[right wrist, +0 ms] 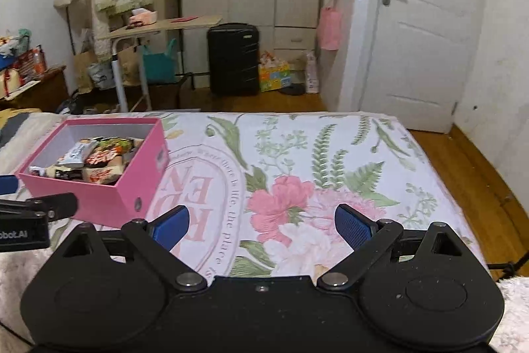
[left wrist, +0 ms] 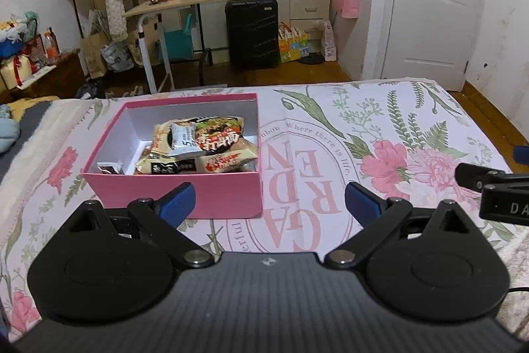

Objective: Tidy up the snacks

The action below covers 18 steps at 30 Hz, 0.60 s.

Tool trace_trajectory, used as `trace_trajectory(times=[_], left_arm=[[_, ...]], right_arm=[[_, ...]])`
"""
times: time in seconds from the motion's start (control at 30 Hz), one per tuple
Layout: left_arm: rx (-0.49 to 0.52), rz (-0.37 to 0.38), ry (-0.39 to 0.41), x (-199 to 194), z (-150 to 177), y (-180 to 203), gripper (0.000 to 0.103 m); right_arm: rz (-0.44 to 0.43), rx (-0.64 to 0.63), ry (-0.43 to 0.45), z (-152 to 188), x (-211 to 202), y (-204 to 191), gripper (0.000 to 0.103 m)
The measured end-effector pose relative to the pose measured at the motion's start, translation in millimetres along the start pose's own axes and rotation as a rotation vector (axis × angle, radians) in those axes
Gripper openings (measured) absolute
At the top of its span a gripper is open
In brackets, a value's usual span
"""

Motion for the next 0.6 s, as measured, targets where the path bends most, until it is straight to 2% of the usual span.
trace_trajectory(times=[0.6], left_arm=[[-0.018,-0.022,0.010,-13.7,6.7,0.1,0.098]], right_arm=[[-0.006,0.002,0.026,2.2,-22.9,-5.3,0.097]])
Point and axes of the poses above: each gripper's, at about its wrist camera, not at the fingertips, and x roughly the way its jaws point, y to its right, z to its underside, the point moved 3 cm from there along x, roughly the way its jaws point, and after that the axes turned 6 degrees about -y, right-handed, at the moved point
